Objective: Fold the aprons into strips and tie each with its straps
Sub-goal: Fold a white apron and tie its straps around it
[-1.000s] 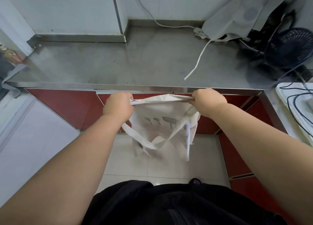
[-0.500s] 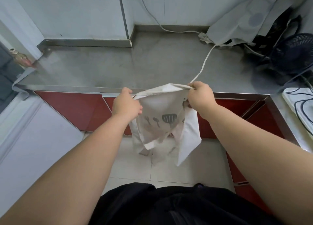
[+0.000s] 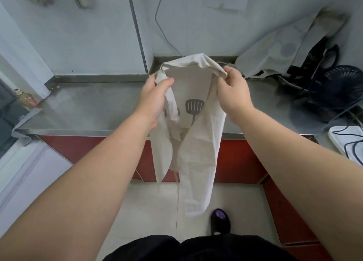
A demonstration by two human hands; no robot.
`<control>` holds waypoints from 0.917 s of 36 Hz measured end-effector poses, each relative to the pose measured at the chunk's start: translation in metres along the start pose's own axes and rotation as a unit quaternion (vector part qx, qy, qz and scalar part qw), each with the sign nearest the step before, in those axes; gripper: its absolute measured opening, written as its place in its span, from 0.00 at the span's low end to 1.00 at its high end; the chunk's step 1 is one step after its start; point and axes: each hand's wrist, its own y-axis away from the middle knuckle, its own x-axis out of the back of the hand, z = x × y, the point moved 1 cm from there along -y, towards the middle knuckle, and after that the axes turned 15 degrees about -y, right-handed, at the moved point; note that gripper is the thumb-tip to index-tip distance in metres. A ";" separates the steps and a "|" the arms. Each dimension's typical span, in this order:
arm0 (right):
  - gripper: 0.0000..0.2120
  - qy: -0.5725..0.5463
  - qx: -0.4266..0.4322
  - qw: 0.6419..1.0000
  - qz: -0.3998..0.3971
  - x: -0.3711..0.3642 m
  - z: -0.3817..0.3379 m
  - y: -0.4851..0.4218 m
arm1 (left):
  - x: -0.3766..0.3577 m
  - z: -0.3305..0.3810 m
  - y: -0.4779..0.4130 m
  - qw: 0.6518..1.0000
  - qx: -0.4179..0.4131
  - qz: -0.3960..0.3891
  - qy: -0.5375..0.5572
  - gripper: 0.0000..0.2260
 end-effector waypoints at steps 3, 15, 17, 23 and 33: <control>0.23 0.022 0.024 0.999 -0.019 0.003 -0.005 -0.025 | -0.013 0.018 -0.028 1.000 -0.015 0.000 -0.010 0.22; 0.27 0.055 0.022 0.996 -0.069 0.004 0.013 -0.212 | -0.065 0.041 -0.195 0.998 -0.033 0.025 -0.055 0.24; 0.28 0.052 0.017 0.995 -0.079 0.002 0.012 -0.242 | -0.072 0.049 -0.222 0.997 -0.035 0.026 -0.066 0.27; 0.29 0.050 0.018 0.994 -0.100 -0.007 0.009 -0.320 | -0.098 0.070 -0.296 0.994 -0.068 0.034 -0.076 0.23; 0.37 0.105 -0.047 0.988 -0.101 -0.044 0.067 -0.418 | -0.111 0.017 -0.427 0.988 -0.009 -0.075 -0.132 0.34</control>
